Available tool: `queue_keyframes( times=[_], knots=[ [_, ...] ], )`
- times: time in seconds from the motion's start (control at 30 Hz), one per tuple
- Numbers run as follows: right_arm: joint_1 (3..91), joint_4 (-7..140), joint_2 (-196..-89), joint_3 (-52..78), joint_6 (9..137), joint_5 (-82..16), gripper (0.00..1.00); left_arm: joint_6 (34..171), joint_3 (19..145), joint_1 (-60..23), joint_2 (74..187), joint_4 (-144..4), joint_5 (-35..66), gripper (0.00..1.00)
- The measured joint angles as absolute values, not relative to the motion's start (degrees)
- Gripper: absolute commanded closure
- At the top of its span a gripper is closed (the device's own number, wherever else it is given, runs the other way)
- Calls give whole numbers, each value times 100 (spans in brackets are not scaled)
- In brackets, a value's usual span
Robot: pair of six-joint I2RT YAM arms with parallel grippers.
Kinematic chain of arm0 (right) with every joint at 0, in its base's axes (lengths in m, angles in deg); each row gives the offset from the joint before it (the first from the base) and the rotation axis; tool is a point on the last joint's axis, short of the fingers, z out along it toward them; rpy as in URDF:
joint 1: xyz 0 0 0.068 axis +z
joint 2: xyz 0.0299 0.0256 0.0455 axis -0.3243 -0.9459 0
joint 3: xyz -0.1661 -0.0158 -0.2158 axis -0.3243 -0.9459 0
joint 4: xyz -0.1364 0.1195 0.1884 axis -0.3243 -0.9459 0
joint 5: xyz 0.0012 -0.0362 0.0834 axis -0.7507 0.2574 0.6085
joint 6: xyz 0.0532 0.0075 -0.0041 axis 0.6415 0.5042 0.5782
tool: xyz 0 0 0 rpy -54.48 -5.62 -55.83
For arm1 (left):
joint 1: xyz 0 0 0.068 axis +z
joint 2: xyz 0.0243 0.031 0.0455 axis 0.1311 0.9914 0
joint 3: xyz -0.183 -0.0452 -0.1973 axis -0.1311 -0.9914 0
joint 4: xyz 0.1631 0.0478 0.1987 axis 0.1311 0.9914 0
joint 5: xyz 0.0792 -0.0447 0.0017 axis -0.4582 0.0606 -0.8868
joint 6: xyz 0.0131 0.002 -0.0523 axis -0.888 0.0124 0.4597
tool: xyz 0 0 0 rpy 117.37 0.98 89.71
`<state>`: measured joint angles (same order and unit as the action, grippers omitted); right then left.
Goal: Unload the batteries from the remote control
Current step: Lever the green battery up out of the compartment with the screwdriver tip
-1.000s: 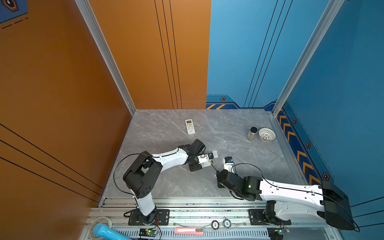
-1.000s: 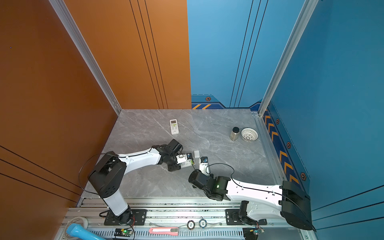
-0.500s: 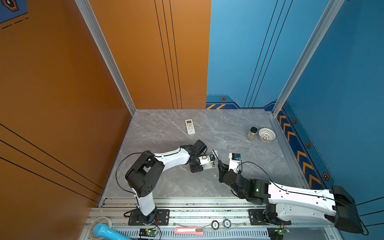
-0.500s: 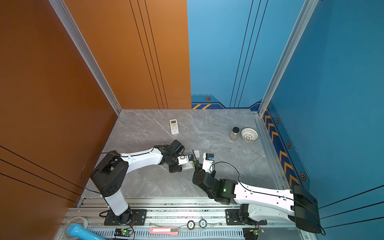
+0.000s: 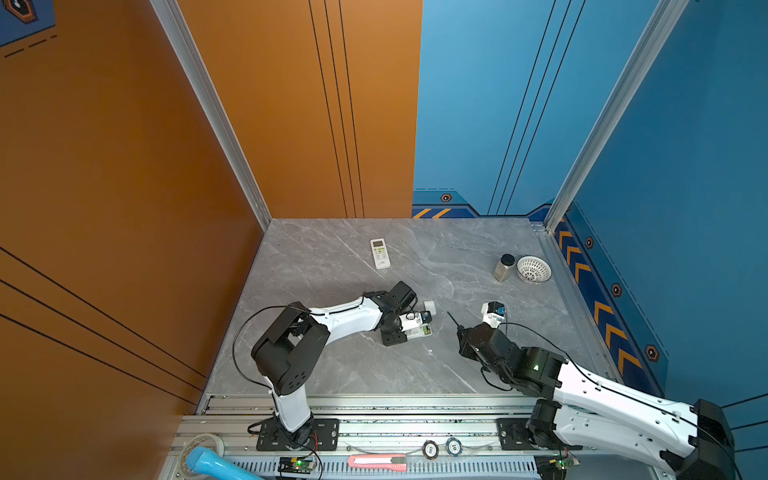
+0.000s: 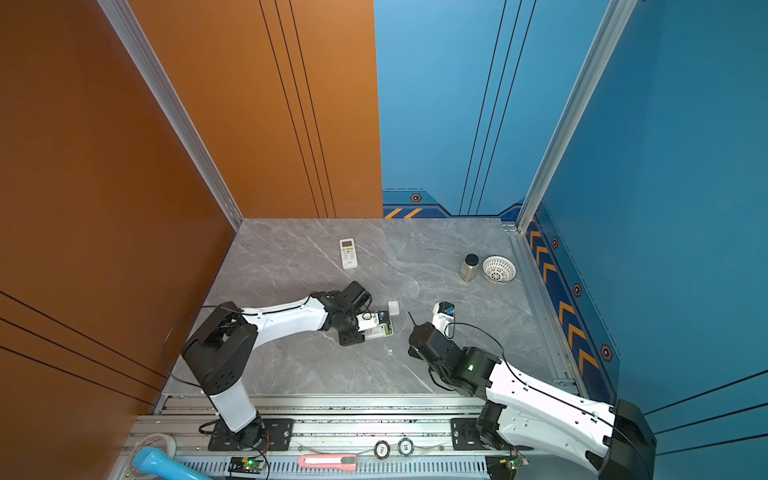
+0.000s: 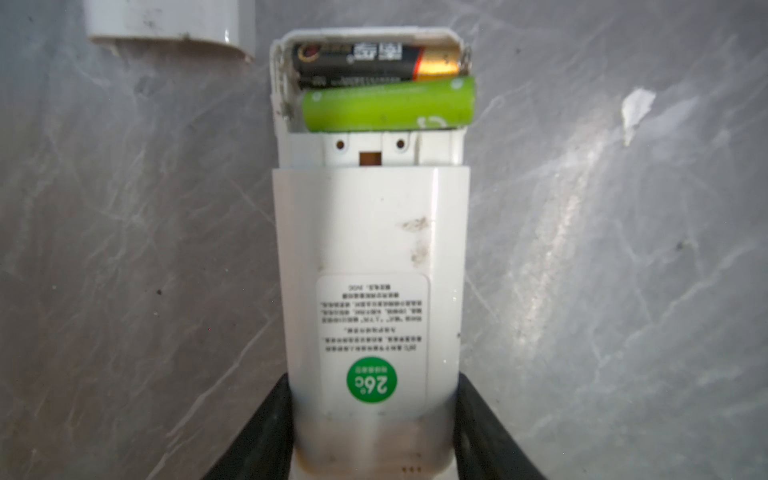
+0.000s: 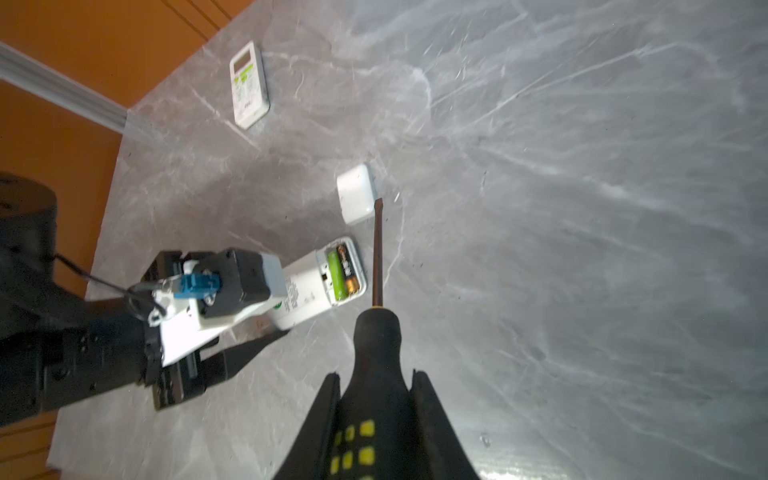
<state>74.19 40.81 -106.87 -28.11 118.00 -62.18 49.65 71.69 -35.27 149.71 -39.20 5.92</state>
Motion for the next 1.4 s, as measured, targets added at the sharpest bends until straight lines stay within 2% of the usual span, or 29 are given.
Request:
queue_keyframes(
  times=[0.13, 0.37, 1.4],
  knots=[
    [7332, 4033, -10873, -2612, 11741, -5514, 100, 4963, 7169, -3529, 14971, -3929, 572, 80],
    [7294, 4048, -11343, -2256, 11619, -4928, 100, 4923, 7169, -3567, 14971, -3995, 448, 80],
    [6800, 4240, -12261, -1845, 11370, -4790, 100, 4921, 7089, -3567, 14873, -4180, 376, 80]
  ],
)
